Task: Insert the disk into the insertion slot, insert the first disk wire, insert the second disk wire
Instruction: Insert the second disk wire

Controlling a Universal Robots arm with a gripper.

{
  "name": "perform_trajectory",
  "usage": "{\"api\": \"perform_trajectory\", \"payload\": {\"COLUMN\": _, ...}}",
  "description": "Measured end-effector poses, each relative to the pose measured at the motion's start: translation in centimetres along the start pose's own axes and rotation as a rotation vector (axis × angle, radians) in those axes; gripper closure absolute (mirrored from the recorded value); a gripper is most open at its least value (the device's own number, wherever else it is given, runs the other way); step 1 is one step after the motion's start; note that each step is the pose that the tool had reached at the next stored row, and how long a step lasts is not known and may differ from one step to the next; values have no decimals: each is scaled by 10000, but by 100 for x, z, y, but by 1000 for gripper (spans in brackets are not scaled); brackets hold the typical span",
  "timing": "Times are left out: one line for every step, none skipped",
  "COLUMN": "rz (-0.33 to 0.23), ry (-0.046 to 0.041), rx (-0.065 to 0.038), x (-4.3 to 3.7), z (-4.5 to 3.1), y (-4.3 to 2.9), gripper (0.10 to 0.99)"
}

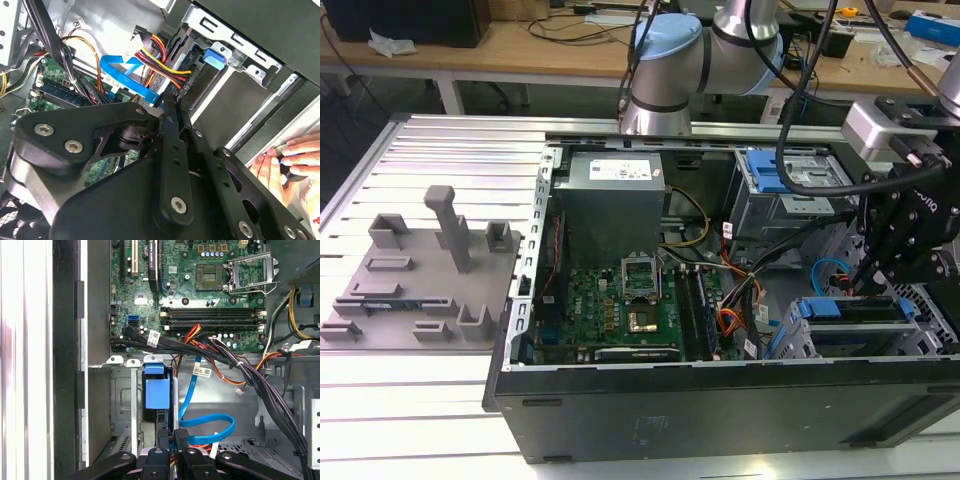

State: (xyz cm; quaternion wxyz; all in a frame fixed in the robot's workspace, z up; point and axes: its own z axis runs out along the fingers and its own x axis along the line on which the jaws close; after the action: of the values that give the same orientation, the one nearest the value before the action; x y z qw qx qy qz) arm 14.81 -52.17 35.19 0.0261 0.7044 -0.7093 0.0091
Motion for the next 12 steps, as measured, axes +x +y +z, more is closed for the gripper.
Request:
{"api": "perform_trajectory", "payload": {"rz": 0, "ry": 1, "rx": 0, "x": 1, "z": 0, "y": 0, "gripper": 925}}
{"api": "perform_trajectory", "payload": {"rz": 0, "ry": 0, "rx": 0, "x": 3, "z": 0, "y": 0, "gripper": 925}}
{"api": "perform_trajectory", "payload": {"rz": 0, "ry": 0, "rx": 0, "x": 4, "z": 0, "y": 0, "gripper": 925}}
{"api": "perform_trajectory", "payload": {"rz": 0, "ry": 1, "rx": 0, "x": 7, "z": 0, "y": 0, "gripper": 925}}
{"api": "perform_trajectory", "payload": {"rz": 0, "ry": 1, "rx": 0, "x": 10, "z": 0, "y": 0, "gripper": 925}}
{"api": "perform_trajectory", "payload": {"rz": 1, "ry": 0, "rx": 0, "x": 11, "z": 0, "y": -1, "gripper": 925}}
{"api": "perform_trajectory", "payload": {"rz": 2, "ry": 1, "rx": -2, "x": 14, "z": 0, "y": -2, "gripper": 925}}
{"api": "perform_trajectory", "payload": {"rz": 1, "ry": 1, "rx": -2, "x": 17, "z": 0, "y": -5, "gripper": 925}}
{"api": "perform_trajectory", "payload": {"rz": 0, "ry": 1, "rx": -4, "x": 20, "z": 0, "y": -11, "gripper": 925}}
{"api": "perform_trajectory", "payload": {"rz": 0, "ry": 1, "rx": -5, "x": 22, "z": 0, "y": -12, "gripper": 925}}
{"api": "perform_trajectory", "payload": {"rz": 1, "ry": 0, "rx": -5, "x": 25, "z": 1, "y": -13, "gripper": 925}}
{"api": "perform_trajectory", "payload": {"rz": 1, "ry": 0, "rx": -6, "x": 27, "z": 1, "y": -13, "gripper": 925}}
